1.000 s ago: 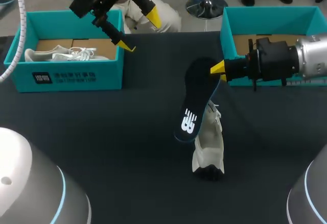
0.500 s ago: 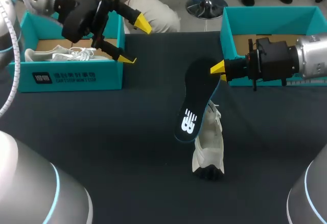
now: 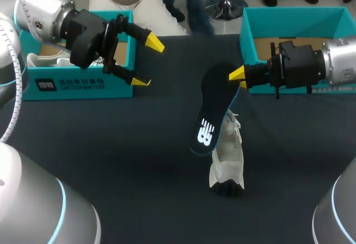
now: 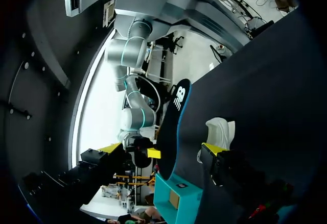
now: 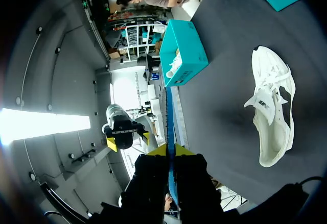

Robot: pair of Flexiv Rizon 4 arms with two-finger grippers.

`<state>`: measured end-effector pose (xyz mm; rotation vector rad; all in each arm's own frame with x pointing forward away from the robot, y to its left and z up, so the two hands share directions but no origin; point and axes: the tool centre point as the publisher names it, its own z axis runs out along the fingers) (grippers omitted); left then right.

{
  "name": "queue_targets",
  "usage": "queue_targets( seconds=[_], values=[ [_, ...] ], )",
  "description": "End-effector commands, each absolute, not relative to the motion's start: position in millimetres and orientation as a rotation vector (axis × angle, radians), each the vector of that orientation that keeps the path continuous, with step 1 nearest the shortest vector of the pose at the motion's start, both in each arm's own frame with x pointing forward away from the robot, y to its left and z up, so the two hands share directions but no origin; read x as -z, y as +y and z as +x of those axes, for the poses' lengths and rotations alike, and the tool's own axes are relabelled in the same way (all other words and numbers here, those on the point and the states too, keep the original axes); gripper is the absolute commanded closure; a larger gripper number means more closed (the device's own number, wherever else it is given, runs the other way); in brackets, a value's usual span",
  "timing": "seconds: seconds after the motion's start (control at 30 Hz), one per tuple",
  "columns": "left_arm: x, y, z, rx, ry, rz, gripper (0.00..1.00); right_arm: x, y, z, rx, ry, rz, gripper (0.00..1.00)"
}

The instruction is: Take the shoe out of the shoebox, open the shoe tongue, remove and reinsert the insole, then place the shoe into the shoebox

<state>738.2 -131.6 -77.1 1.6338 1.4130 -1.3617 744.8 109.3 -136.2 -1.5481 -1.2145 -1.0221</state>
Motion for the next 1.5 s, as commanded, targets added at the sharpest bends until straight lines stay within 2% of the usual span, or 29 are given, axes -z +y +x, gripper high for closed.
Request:
queue_targets(
  seconds=[0.03, 0.67, 1.07, 1.5],
  values=[
    [78.0, -132.2, 737.7, 1.36, 1.412, 1.632, 0.0, 136.3, 110.3, 744.8, 1.021, -1.215, -1.55, 1.0],
    [78.0, -132.2, 737.7, 1.36, 1.412, 1.632, 0.0, 136.3, 110.3, 744.8, 1.021, -1.215, -1.55, 1.0],
    [100.9, -130.3, 730.3, 1.289, 1.268, 1.586, 0.0, 136.3, 110.3, 744.8, 1.021, -1.215, -1.55, 1.0],
    [125.9, -182.1, 732.1, 1.322, 1.207, 1.536, 0.0, 136.3, 110.3, 744.8, 1.021, -1.215, -1.55, 1.0]
  ],
)
